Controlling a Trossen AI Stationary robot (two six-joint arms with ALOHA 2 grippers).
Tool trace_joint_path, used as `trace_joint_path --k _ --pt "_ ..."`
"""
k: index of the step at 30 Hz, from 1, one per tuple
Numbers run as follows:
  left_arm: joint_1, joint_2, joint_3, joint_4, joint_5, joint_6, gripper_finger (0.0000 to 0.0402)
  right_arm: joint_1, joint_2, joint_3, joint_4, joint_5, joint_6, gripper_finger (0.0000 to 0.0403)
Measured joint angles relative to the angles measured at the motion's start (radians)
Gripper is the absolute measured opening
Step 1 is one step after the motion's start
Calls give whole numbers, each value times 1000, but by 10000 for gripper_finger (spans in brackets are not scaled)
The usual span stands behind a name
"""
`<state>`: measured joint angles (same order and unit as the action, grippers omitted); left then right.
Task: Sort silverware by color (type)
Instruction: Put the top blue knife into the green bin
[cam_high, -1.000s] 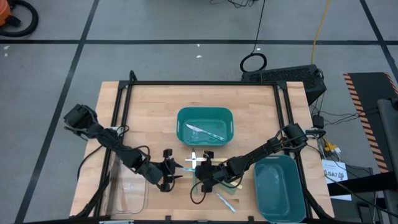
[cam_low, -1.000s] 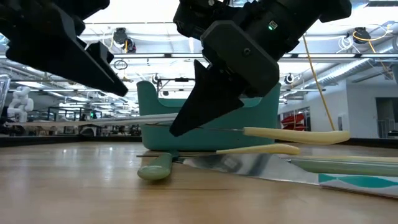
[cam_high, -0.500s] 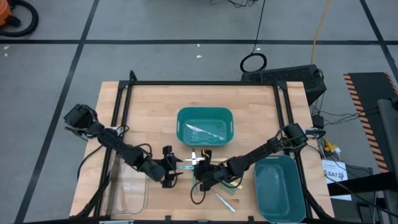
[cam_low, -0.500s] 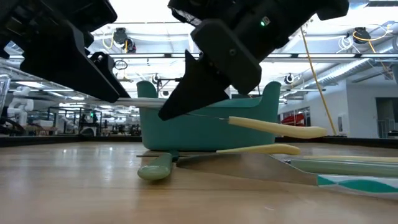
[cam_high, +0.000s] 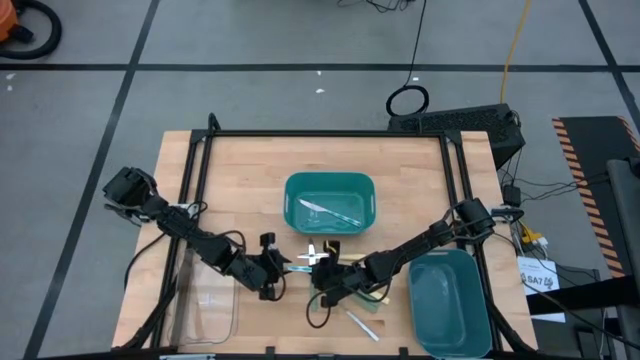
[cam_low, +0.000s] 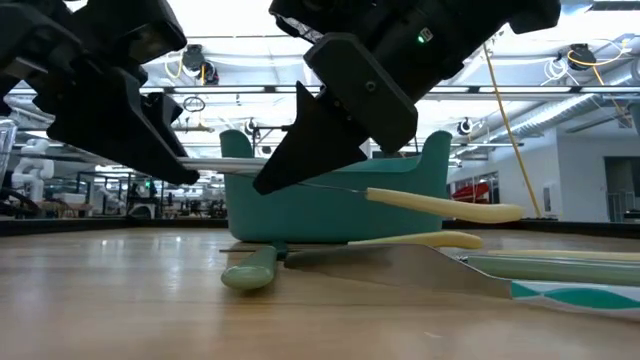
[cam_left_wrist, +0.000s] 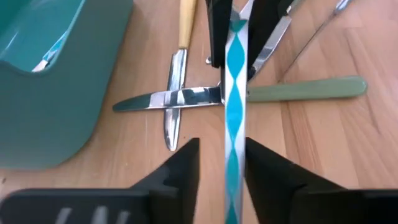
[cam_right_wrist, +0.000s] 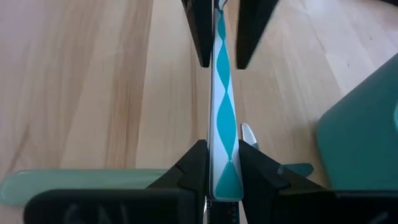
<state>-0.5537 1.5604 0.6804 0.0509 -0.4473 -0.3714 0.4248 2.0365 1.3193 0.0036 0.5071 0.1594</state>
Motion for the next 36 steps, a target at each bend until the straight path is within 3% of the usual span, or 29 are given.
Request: trace_joint_path --k 8,15,22,36 --pt "2 0 0 3 9 27 37 0 0 0 -3 4 -3 63" --pt "2 0 0 5 9 29 37 0 -1 0 -41 -14 68 87" --pt "3 0 36 6 -2 51 37 -2 -1 0 -116 -131 154 128" --pt "-27 -1 93 3 1 130 37 16 -123 -1 -287 -105 283 142"
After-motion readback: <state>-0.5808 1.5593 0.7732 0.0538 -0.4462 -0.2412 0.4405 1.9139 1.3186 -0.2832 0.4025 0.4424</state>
